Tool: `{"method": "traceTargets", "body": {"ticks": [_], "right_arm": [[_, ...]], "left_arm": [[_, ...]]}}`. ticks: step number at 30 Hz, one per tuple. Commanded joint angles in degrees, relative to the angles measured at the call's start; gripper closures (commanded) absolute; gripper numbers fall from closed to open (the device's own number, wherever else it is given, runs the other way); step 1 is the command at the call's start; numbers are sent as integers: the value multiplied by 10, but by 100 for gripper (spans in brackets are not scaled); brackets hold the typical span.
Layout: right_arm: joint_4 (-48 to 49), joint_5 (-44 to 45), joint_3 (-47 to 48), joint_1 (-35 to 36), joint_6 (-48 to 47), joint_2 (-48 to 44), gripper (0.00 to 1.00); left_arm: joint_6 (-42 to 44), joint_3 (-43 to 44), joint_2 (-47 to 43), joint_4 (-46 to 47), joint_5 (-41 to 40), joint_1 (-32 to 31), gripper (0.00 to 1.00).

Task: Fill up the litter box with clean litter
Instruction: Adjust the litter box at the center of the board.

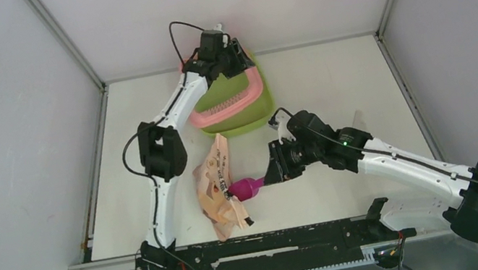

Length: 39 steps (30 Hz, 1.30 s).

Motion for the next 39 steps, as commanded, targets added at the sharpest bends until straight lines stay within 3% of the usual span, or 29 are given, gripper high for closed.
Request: {"method": "traceTargets", "body": {"ticks": [1, 6, 14, 23, 39], "right_arm": [[-11, 5, 0, 7, -5, -39, 100], [-26, 11, -43, 8, 7, -83, 100], [-39, 13, -81, 8, 18, -134, 100], [-37, 13, -86, 7, 14, -139, 100], [-32, 10, -95, 7, 10, -151, 100]], "left_arm": [[-11, 61, 29, 15, 6, -4, 53], [-11, 66, 39, 17, 0, -4, 65], [9, 8, -2, 20, -57, -15, 98], [16, -49, -44, 5, -158, -53, 100], [-21, -79, -79, 31, -169, -80, 100]]}}
